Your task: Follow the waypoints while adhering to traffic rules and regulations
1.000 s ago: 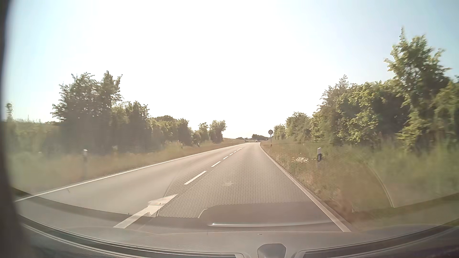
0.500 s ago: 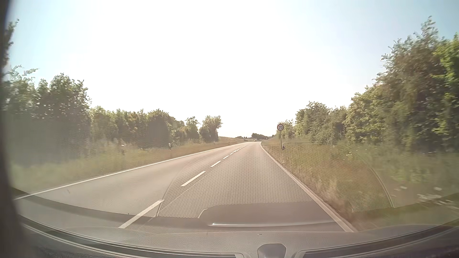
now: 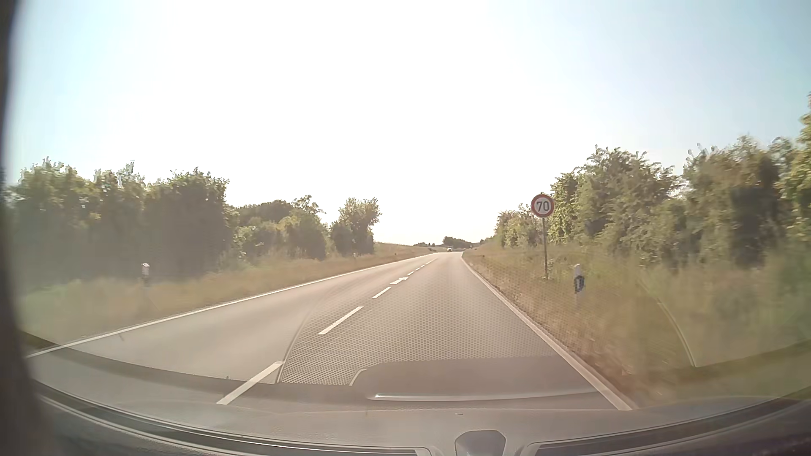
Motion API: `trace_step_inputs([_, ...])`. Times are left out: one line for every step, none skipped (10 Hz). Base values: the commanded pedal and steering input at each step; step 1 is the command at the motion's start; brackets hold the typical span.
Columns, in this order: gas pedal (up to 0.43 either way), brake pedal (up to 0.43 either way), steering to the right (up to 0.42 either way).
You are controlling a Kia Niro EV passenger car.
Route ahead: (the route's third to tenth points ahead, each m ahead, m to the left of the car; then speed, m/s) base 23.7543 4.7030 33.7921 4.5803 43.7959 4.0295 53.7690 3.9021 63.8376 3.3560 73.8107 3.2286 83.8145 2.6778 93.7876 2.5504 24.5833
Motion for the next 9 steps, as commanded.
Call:
trace_step_inputs([0.0,0.006,0.006])
trace_step_inputs([0.0,0.006,0.007])
trace_step_inputs([0.0,0.006,0.007])
trace_step_inputs([0.0,0.006,0.006])
trace_step_inputs([0.0,0.006,0.006])
trace_step_inputs([0.0,0.006,0.005])
trace_step_inputs([0.0,0.006,0.005])
trace_step_inputs([0.0,0.006,0.005])
trace_step_inputs([0.0,0.006,0.005])
